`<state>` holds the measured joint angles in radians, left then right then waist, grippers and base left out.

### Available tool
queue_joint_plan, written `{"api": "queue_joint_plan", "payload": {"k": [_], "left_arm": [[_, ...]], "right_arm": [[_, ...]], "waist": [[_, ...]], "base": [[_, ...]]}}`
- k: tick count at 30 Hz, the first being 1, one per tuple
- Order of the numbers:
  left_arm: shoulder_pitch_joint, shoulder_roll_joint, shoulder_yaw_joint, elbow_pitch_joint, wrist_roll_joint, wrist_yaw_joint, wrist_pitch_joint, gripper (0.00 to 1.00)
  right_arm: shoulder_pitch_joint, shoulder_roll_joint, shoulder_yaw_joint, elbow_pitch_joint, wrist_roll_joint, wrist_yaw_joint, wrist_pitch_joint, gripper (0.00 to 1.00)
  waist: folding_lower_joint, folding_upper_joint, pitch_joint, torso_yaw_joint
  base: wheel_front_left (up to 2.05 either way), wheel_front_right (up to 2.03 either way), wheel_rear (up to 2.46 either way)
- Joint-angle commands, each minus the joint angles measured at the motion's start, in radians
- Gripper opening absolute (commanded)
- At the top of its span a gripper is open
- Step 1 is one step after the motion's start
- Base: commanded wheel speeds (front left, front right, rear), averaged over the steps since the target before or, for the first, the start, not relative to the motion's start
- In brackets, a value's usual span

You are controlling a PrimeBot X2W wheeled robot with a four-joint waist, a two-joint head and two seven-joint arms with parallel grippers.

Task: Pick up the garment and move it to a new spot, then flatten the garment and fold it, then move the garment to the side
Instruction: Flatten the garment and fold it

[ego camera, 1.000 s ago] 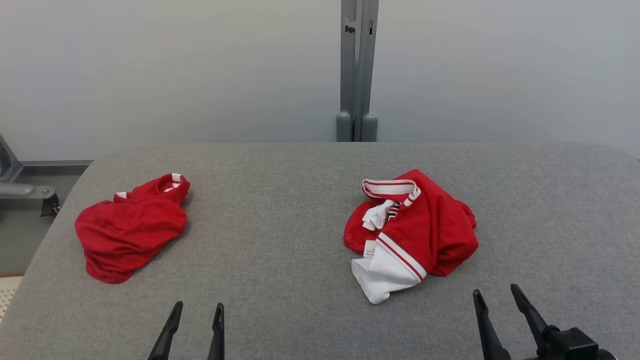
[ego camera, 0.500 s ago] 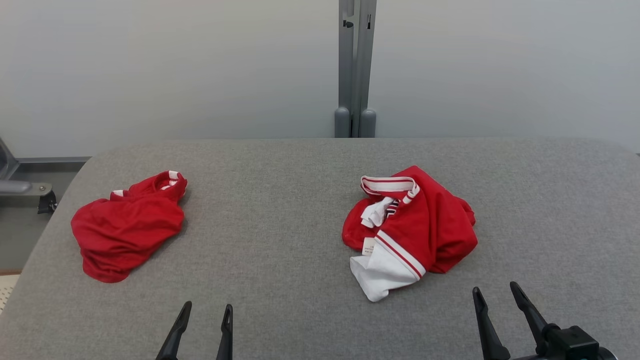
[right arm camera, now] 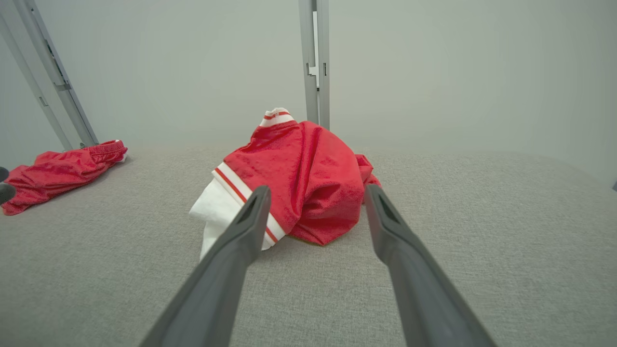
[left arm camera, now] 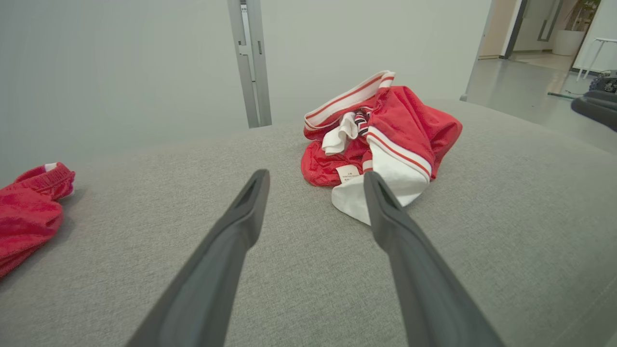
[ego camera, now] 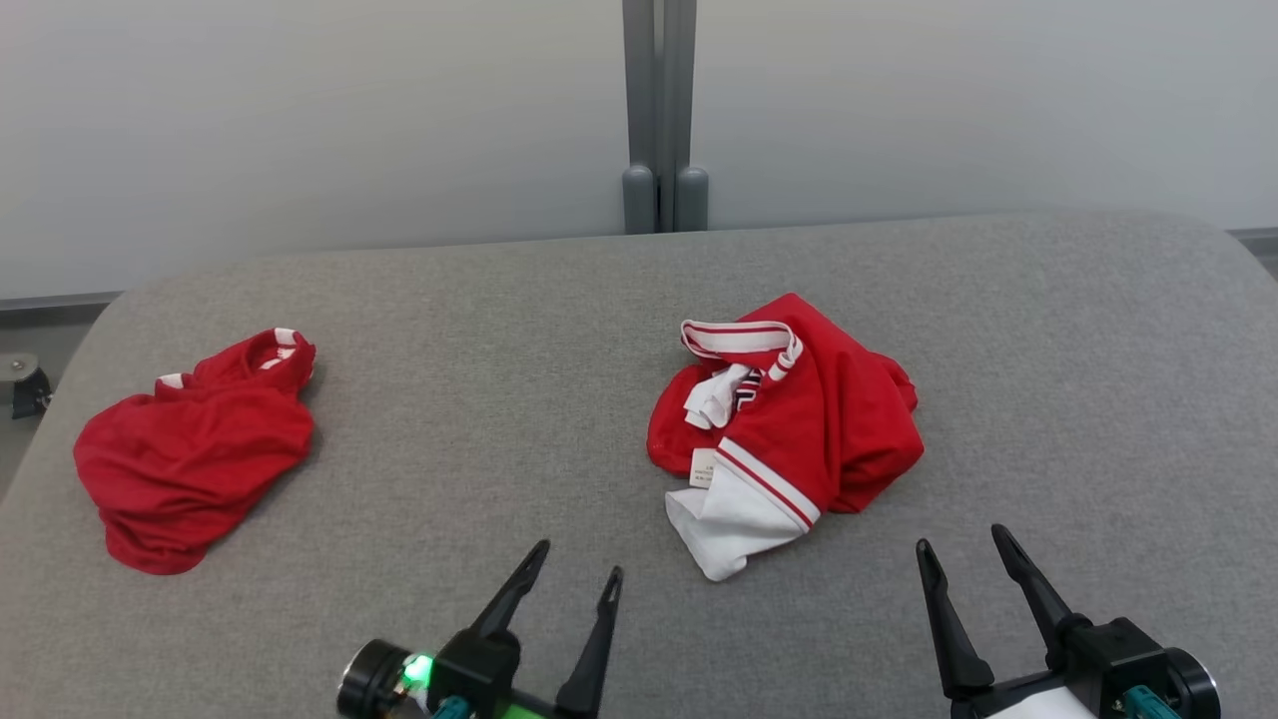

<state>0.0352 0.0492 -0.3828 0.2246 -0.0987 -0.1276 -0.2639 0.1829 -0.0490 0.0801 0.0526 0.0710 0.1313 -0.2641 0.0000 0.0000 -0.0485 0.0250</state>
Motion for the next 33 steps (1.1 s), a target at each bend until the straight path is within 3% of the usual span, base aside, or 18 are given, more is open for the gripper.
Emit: {"api": "queue_joint_plan", "payload": {"k": [1, 13, 20, 21, 23, 33], "left_arm": [[-0.047, 0.003, -0.033, 0.027, -0.017, -0.003, -0.001, 1.0], [-0.443, 0.029, -0.286, 0.318, -0.203, -0.003, -0.001, 1.0], [-0.571, 0.041, -0.386, 0.43, -0.295, -0.003, -0.001, 1.0], [-0.581, 0.043, -0.412, 0.437, -0.31, -0.003, -0.001, 0.85], [-0.603, 0.056, -0.44, 0.437, -0.325, -0.003, -0.001, 0.0], [-0.676, 0.075, -0.601, 0.332, -0.436, -0.003, -0.001, 0.0]], "right_arm": [[-0.015, -0.002, 0.0, -0.007, -0.003, -0.001, -0.001, 1.0], [-0.087, -0.002, 0.018, -0.024, -0.017, -0.001, -0.001, 1.0], [-0.117, -0.002, 0.032, -0.02, -0.009, -0.001, -0.001, 1.0], [-0.12, -0.002, 0.031, -0.02, -0.006, -0.001, -0.001, 1.0], [-0.124, -0.002, 0.031, -0.018, -0.004, -0.001, -0.001, 1.0], [-0.13, -0.002, 0.05, -0.006, 0.026, -0.001, -0.001, 1.0]], "waist": [[0.0, 0.0, 0.035, -0.037], [0.0, 0.0, 0.172, -0.107], [0.0, 0.0, 0.209, -0.148], [0.0, 0.0, 0.212, -0.153], [0.0, 0.0, 0.214, -0.161], [0.0, 0.0, 0.184, -0.214]], "base": [[0.0, 0.0, 0.0], [0.0, 0.0, 0.0], [0.0, 0.0, 0.0], [0.0, 0.0, 0.0], [0.0, 0.0, 0.0], [0.0, 0.0, 0.0]]}}
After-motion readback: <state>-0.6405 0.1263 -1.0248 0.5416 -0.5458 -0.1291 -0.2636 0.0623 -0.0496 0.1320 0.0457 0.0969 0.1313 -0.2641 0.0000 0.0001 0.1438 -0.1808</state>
